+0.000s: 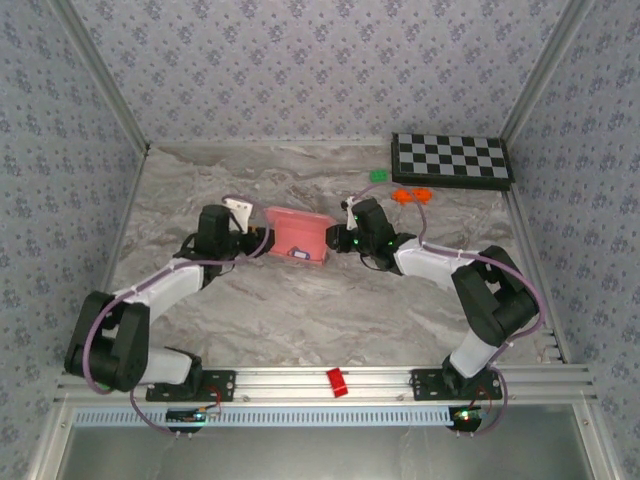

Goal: Fold the paper box

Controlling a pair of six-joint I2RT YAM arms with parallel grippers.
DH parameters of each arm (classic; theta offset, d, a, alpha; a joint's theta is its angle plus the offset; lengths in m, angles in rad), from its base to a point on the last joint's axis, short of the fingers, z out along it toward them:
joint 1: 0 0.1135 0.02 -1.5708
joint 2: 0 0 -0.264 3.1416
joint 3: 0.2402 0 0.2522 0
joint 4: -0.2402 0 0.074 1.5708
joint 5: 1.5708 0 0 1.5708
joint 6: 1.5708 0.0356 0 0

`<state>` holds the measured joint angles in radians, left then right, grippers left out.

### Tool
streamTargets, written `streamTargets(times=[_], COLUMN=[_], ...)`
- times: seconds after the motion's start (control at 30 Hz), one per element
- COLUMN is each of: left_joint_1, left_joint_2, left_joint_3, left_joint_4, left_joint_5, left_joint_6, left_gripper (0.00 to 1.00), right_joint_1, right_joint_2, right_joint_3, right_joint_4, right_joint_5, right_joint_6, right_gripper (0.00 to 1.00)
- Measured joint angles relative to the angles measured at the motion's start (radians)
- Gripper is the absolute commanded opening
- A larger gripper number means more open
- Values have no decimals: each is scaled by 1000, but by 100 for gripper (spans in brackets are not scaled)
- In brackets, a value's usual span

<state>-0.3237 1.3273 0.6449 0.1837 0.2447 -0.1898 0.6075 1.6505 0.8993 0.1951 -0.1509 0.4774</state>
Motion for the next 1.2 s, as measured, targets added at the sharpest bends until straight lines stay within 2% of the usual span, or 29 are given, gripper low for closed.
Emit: streamTargets(times=[0.13, 0.23, 0.7, 0.83, 1.03, 1.2], left_joint_1=[0, 0, 1, 2, 2, 2], left_joint_2=[-11, -3, 188, 215, 217, 218], left_joint_3=[-2, 4, 199, 227, 230, 230], left_joint_4=[-7, -25, -69, -84, -94, -103], left_joint_5=[-57, -80, -72, -48, -15, 3], left_joint_6=[32, 62, 167, 179, 190, 188], left_gripper=[65, 66, 66, 61, 47, 42], right_joint_1=[0, 0, 0, -1, -3, -4], right_joint_2=[3, 7, 35, 46, 61, 67], right_joint_3=[36, 66, 109, 129, 149, 159], right_joint_4=[-34, -51, -108, -125, -141, -146], right_joint_5=[25, 37, 84, 88, 95, 96], right_joint_6=[-30, -56, -179, -201, -214, -216], right_gripper=[27, 24, 20, 20, 19, 19])
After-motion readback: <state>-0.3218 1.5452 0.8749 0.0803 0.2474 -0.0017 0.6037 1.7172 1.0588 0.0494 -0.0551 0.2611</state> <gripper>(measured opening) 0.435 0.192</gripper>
